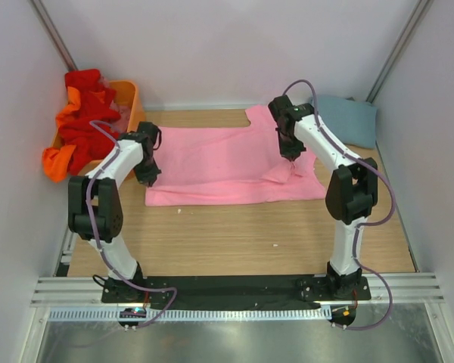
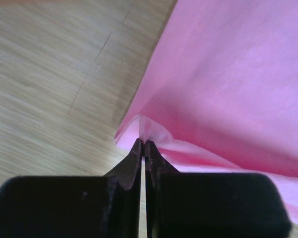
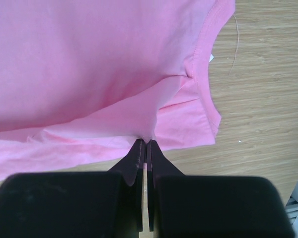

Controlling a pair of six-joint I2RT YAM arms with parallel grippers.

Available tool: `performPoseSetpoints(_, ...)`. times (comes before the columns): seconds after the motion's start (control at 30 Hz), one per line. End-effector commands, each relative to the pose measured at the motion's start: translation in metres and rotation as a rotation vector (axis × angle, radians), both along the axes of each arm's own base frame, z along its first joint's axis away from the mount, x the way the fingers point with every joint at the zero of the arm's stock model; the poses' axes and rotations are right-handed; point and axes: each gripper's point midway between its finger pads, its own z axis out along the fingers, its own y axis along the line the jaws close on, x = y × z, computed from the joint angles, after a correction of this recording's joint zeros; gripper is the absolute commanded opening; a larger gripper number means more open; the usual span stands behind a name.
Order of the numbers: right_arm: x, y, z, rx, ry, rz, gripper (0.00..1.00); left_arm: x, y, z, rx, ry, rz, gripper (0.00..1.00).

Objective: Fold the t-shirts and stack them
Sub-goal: Fold the tshirt

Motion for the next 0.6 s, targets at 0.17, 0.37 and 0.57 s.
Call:
performPoseSetpoints(0.17, 0.058, -0.025, -0.002, -0.095, -0.066, -0.111, 0.74, 0.042, 0.008, 0.02, 0.049, -0.006, -0.004, 0.42)
performPoseSetpoints(0.37, 0.069, -0.03, 0.047, -0.08, -0.203, -0.159, 0.95, 0.038, -0.002, 0.092, 0.073, -0.191, -0.017, 0.75)
performPoseSetpoints(0.57, 0.019, -0.02, 0.047, 0.149, -0.282, -0.206, 0.95, -0.006, -0.016, 0.071, 0.019, -0.187, -0.036, 0.73)
